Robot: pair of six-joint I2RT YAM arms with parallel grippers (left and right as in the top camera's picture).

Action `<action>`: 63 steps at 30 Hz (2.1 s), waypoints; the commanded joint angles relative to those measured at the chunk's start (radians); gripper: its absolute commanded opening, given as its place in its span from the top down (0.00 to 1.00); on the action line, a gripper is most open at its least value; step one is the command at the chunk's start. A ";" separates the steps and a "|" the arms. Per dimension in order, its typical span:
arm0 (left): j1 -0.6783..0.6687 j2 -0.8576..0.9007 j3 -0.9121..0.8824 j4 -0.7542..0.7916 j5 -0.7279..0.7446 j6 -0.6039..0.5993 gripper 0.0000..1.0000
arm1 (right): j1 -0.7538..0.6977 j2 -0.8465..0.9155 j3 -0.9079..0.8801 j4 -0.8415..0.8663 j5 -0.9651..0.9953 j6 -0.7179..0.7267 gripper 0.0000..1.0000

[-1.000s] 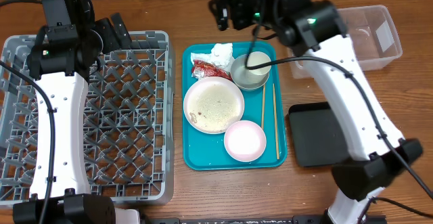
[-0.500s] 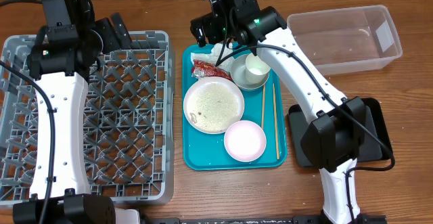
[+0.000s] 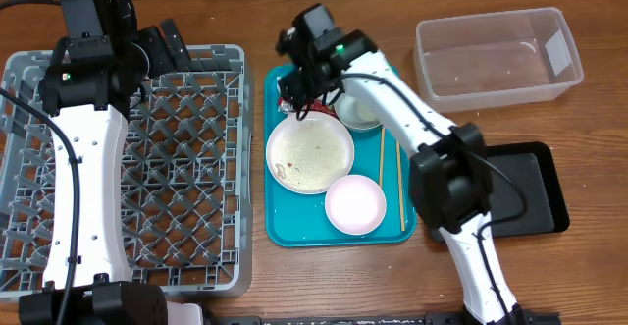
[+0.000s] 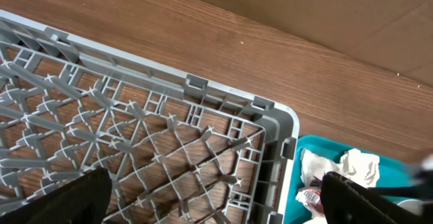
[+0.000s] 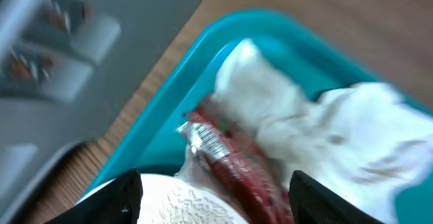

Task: Sort waste into correct bins and load items into the dishwasher
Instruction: 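Move the right gripper to the tray and grasp the red wrapper, then carry the red wrapper to the clear bin and release it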

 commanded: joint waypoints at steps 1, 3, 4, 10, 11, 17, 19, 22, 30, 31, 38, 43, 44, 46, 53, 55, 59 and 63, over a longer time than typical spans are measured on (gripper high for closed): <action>-0.002 -0.003 0.023 0.002 -0.006 -0.013 0.00 | 0.033 0.000 0.007 0.000 0.014 -0.061 0.28; -0.002 -0.003 0.023 0.002 -0.006 -0.013 0.00 | 0.043 0.007 0.007 -0.004 0.056 -0.061 0.28; -0.002 -0.003 0.023 0.002 -0.006 -0.013 0.00 | 0.048 0.012 0.007 -0.004 0.083 -0.061 0.28; -0.001 -0.003 0.023 0.002 -0.006 -0.013 0.00 | 0.050 0.051 0.007 0.045 0.216 -0.061 0.28; -0.001 -0.003 0.023 0.002 -0.006 -0.013 0.00 | 0.049 0.058 0.007 0.051 0.233 -0.061 0.28; -0.001 -0.002 0.023 0.002 -0.006 -0.013 0.00 | 0.043 0.071 0.007 0.055 0.262 -0.061 0.29; -0.002 -0.002 0.023 0.002 -0.006 -0.013 0.00 | 0.043 0.071 0.007 0.060 0.262 -0.061 0.38; -0.001 -0.002 0.023 0.002 -0.006 -0.013 0.00 | 0.043 0.073 0.007 0.069 0.262 -0.060 0.52; -0.001 -0.002 0.023 0.001 -0.006 -0.013 0.00 | 0.043 0.078 0.007 0.077 0.197 -0.049 0.82; -0.001 -0.002 0.023 0.002 -0.006 -0.013 0.00 | 0.044 0.078 0.008 0.082 0.194 -0.037 0.85; -0.001 -0.002 0.023 0.001 -0.006 -0.013 0.00 | 0.042 0.057 0.051 0.105 0.195 0.081 0.96; -0.001 -0.002 0.023 0.001 -0.006 -0.013 0.00 | 0.026 0.001 0.166 0.064 0.194 0.167 0.96; -0.001 -0.002 0.023 0.002 -0.006 -0.013 0.00 | 0.020 -0.013 0.197 0.048 0.194 0.183 0.96; -0.001 -0.002 0.023 0.002 -0.006 -0.013 0.00 | 0.003 -0.045 0.277 0.003 0.195 0.205 0.96; -0.002 -0.002 0.023 0.001 -0.006 -0.013 0.00 | -0.129 -0.135 0.475 -0.117 0.241 0.325 0.96; -0.002 -0.002 0.023 0.001 -0.006 -0.013 0.00 | -0.195 -0.153 0.481 -0.128 0.299 0.409 0.96; -0.001 -0.002 0.023 0.001 -0.006 -0.013 0.00 | -0.351 -0.152 0.475 -0.168 0.341 0.644 0.96; -0.001 -0.002 0.023 0.001 -0.006 -0.013 0.00 | -0.498 -0.152 0.423 -0.217 0.326 0.929 0.96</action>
